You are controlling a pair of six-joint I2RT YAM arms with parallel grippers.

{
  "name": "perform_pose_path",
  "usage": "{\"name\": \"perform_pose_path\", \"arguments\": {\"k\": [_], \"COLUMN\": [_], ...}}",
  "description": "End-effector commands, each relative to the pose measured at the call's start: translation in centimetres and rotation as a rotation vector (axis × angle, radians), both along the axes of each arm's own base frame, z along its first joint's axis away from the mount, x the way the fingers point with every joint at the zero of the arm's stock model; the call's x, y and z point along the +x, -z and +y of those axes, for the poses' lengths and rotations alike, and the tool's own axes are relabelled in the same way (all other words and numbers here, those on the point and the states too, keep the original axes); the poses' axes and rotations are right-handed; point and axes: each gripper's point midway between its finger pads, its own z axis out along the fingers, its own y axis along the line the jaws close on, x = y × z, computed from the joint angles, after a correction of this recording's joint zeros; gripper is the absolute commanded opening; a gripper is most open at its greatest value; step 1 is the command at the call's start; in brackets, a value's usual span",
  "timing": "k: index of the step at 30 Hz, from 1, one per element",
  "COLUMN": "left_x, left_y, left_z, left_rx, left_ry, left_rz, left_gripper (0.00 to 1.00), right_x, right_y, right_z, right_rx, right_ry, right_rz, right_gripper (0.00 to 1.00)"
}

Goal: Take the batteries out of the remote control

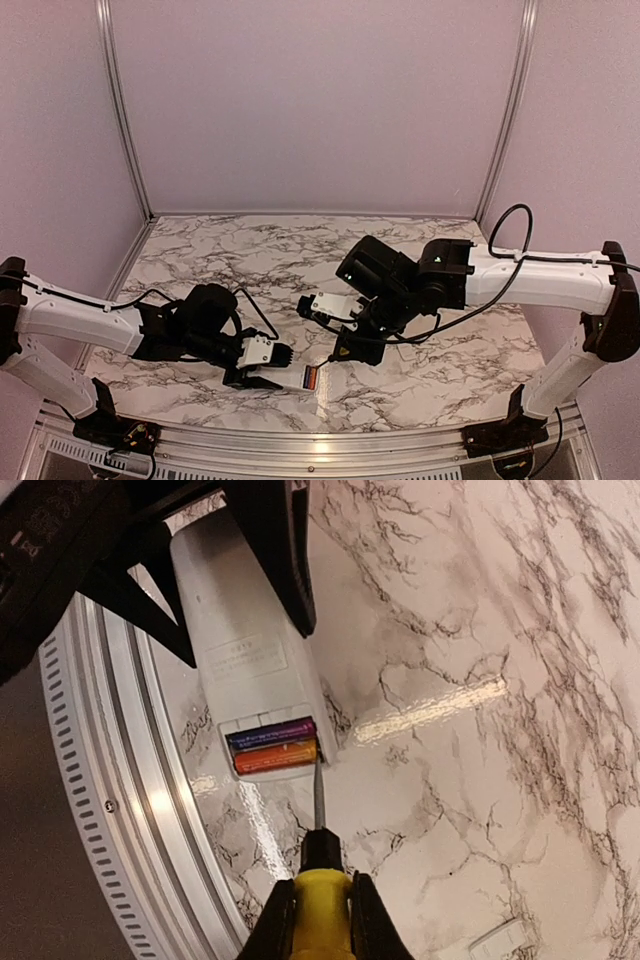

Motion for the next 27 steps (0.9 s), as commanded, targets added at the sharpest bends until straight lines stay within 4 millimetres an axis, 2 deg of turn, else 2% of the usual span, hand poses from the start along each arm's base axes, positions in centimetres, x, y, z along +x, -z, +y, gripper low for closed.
{"name": "perform_pose_path", "arguments": {"k": [1,27], "left_x": [0.5,1.1], "left_y": [-2.0,-1.7], "left_z": [-0.6,-0.9], "left_rx": [-0.076,-0.086], "left_ry": [-0.002,-0.007], "left_rz": [-0.066,-0.1], "left_gripper": [0.0,0.0], "right_x": [-0.8,-1.7], "right_y": [1.4,2.8], "right_z": [-0.9,0.3], "right_rx": [-0.06,-0.073], "right_ry": [0.002,-0.077], "right_rz": [0.046,0.103], "right_gripper": [0.0,0.0]}}
